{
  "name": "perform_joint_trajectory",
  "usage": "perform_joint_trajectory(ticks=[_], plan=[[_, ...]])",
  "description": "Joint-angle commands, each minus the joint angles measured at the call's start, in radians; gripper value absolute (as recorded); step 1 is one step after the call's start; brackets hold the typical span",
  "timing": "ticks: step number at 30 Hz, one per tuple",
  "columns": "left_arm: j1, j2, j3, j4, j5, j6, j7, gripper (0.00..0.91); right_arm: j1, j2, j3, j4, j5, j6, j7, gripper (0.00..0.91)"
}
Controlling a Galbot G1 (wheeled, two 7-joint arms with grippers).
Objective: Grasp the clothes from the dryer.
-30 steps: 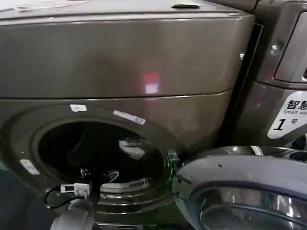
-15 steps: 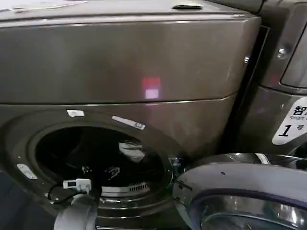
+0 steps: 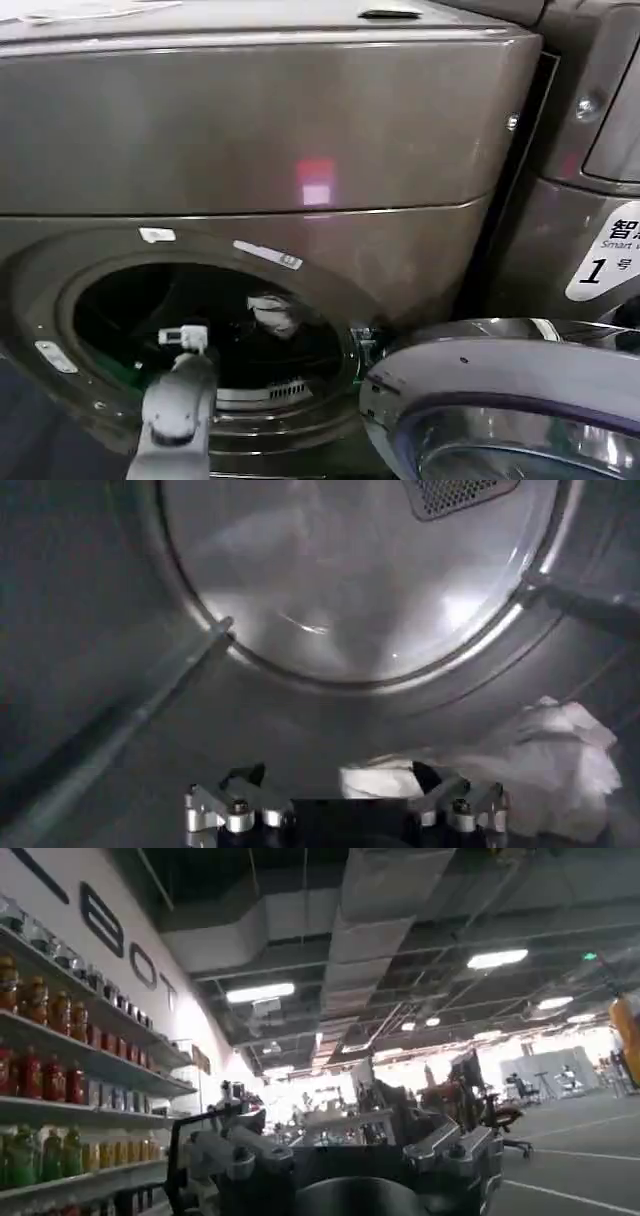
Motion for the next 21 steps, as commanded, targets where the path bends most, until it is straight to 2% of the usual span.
perform_joint_trajectory(ticks=[1,3,6,12,13,14,18,19,20,21], plan=[[-0.162,-0.008,0.001,0.260,0.169,-0.100,0.067,0.907,0.002,-0.003,-0.006,-0.002,-0.002,0.001,0.000,0.907],[-0.207,-0.006,0.005,0.306,0.284,-0.130,0.166,0.907,0.006,-0.002,-0.012,0.002,-0.002,0.002,0.000,0.907],[-0.298,-0.005,0.009,0.390,0.467,-0.223,0.304,0.907,0.011,0.003,-0.018,0.005,-0.002,0.002,0.001,0.907],[-0.365,0.013,0.040,0.428,0.734,-0.384,0.571,0.907,0.004,0.001,-0.015,-0.001,-0.001,0.008,0.000,0.907],[-0.372,0.014,0.041,0.438,0.759,-0.440,0.601,0.907,0.004,0.002,-0.015,0.001,-0.001,0.008,0.001,0.907],[-0.376,0.015,0.042,0.451,0.899,-0.526,0.619,0.907,0.003,0.003,-0.014,0.001,-0.002,0.008,0.001,0.907],[-0.398,0.018,0.034,0.483,1.065,-0.695,0.720,0.907,-0.006,0.007,-0.014,0.000,-0.002,0.012,-0.001,0.907],[-0.402,0.020,0.024,0.472,1.080,-0.727,0.854,0.907,-0.005,0.007,-0.014,0.001,-0.003,0.012,0.000,0.907],[-0.401,0.026,0.018,0.454,1.108,-0.789,0.930,0.907,-0.005,0.008,-0.015,0.003,-0.004,0.012,0.000,0.907],[-0.402,0.027,0.016,0.452,1.112,-0.810,0.972,0.907,-0.003,0.008,-0.017,0.005,-0.004,0.012,0.000,0.907]])
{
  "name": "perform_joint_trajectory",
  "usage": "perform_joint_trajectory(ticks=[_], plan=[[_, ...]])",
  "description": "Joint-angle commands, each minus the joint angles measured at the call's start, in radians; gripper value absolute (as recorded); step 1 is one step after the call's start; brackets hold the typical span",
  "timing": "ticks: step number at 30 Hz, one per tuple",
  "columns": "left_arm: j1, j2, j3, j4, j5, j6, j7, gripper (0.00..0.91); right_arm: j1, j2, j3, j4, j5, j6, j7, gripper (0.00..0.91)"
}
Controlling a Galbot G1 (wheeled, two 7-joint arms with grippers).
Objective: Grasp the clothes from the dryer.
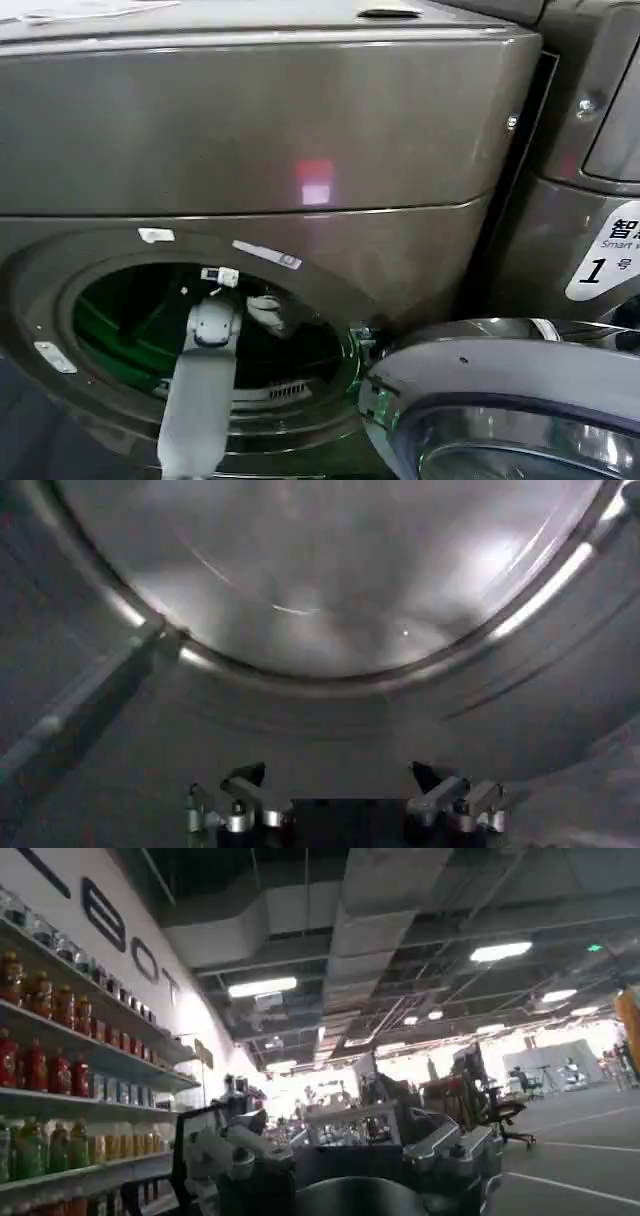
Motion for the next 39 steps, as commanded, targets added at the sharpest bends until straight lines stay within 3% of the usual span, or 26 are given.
perform_joint_trajectory(ticks=[1,7,13,25,39], plan=[[-0.086,0.014,-0.009,0.066,0.448,-0.433,0.550,0.907,0.001,0.002,-0.005,0.006,-0.003,0.002,0.000,0.907],[-0.117,0.025,-0.008,0.090,0.504,-0.592,0.714,0.907,0.004,0.006,-0.014,0.013,-0.010,0.002,0.000,0.907],[-0.142,0.027,-0.002,0.122,0.521,-0.664,0.721,0.907,0.004,0.008,-0.014,0.008,-0.020,0.008,0.001,0.907],[-0.196,0.042,0.016,0.204,0.416,-0.572,0.687,0.907,0.008,0.020,-0.028,0.010,-0.025,0.014,-0.001,0.907],[-0.195,0.048,0.027,0.317,0.290,-0.527,0.689,0.907,0.016,0.027,-0.045,0.017,-0.029,0.017,-0.001,0.907]])
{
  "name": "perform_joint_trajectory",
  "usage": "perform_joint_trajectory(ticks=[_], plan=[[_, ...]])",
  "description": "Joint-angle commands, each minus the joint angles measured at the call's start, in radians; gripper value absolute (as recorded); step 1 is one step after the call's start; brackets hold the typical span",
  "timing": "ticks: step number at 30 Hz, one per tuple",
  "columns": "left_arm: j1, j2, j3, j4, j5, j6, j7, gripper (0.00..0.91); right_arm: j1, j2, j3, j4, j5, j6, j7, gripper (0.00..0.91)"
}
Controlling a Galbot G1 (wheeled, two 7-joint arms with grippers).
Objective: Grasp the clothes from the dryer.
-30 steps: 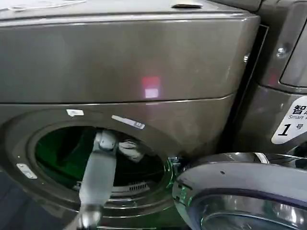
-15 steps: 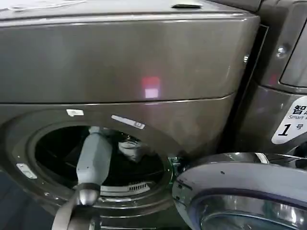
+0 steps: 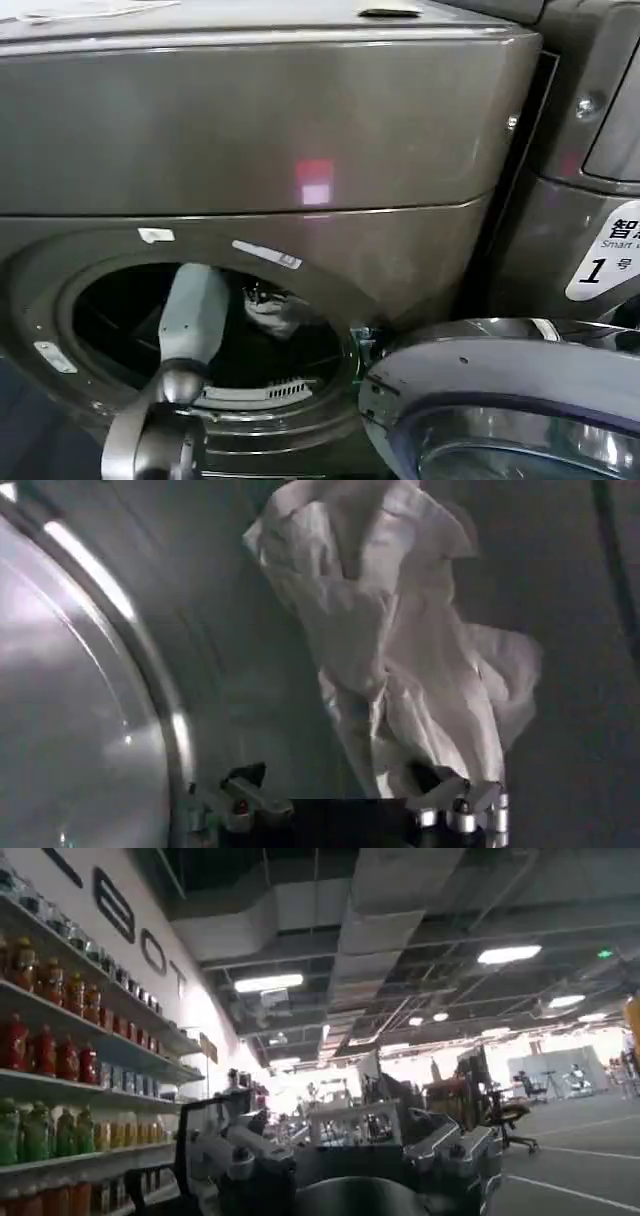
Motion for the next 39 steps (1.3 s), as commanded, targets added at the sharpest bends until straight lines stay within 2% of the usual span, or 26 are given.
perform_joint_trajectory(ticks=[1,15,16,17,18,34,39], plan=[[-0.013,-0.003,-0.002,0.106,-0.071,0.017,0.007,0.907,0.003,0.000,-0.004,0.002,-0.002,0.001,0.000,0.907],[0.011,0.010,-0.008,0.206,-0.117,0.022,-0.034,0.907,0.004,0.006,-0.015,0.002,-0.006,0.008,-0.001,0.907],[0.010,0.010,-0.009,0.212,-0.118,0.023,-0.031,0.694,0.004,0.006,-0.016,0.002,-0.006,0.008,-0.001,0.907],[0.009,0.010,-0.009,0.214,-0.113,0.022,-0.029,0.102,0.005,0.006,-0.016,0.004,-0.006,0.007,-0.001,0.907],[0.009,0.011,-0.010,0.216,-0.113,0.020,-0.028,0.011,0.005,0.006,-0.016,0.004,-0.006,0.007,-0.001,0.907],[0.020,0.015,-0.005,0.171,-0.169,0.050,-0.039,0.000,0.004,0.009,-0.019,0.003,-0.006,0.007,-0.001,0.907],[0.025,0.021,-0.005,0.129,-0.194,0.062,-0.042,0.000,0.004,0.009,-0.022,0.012,-0.007,-0.014,-0.009,0.907]])
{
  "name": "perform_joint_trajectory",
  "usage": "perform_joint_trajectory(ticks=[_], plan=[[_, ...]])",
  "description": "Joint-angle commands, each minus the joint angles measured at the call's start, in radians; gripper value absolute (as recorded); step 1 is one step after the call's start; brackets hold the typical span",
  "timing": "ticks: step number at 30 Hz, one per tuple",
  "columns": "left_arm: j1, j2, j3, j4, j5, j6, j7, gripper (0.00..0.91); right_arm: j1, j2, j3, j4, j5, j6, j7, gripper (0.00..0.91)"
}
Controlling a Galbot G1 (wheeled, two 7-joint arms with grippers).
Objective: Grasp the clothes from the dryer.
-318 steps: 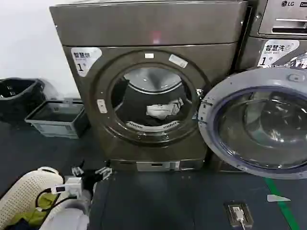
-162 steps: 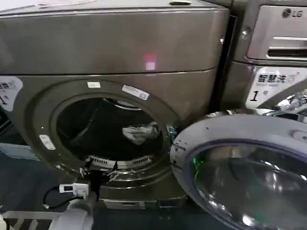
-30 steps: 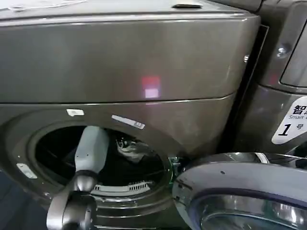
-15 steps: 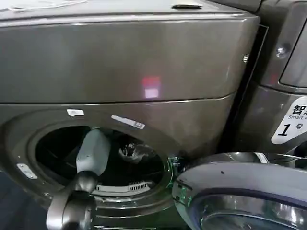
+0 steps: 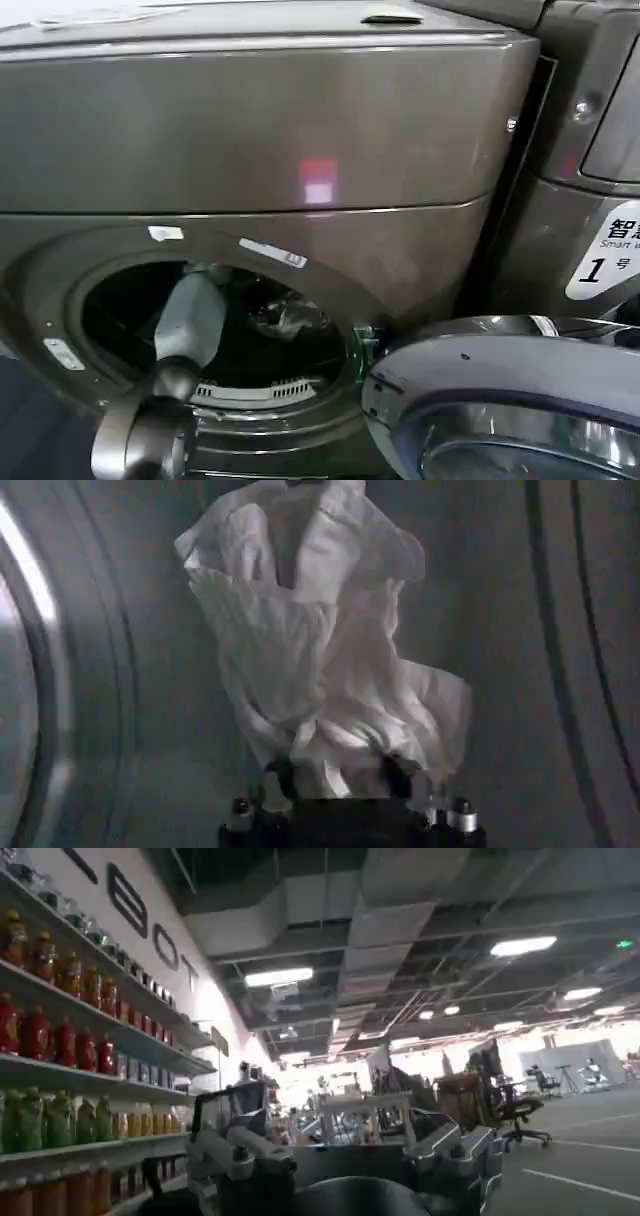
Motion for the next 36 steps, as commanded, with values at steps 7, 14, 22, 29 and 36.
perform_joint_trajectory(ticks=[7,14,22,29,36], plan=[[0.020,0.011,0.012,-0.179,-0.085,0.094,-0.110,0.000,0.001,-0.003,-0.007,0.024,-0.035,-0.053,0.019,0.907],[0.068,0.012,0.014,-0.310,-0.268,0.135,-0.358,0.000,-0.003,-0.005,-0.014,0.023,-0.052,-0.014,0.013,0.907],[0.105,-0.007,0.069,-0.455,-0.538,0.386,-0.806,0.000,0.008,-0.012,-0.023,0.022,-0.082,-0.018,0.015,0.907],[0.098,-0.055,0.049,-0.475,-0.898,0.556,-1.117,0.000,0.007,-0.031,-0.027,0.023,-0.082,-0.034,0.026,0.907],[0.142,-0.059,0.036,-0.448,-1.070,0.531,-1.256,0.000,-0.020,-0.033,-0.004,0.018,-0.085,-0.034,0.033,0.907]])
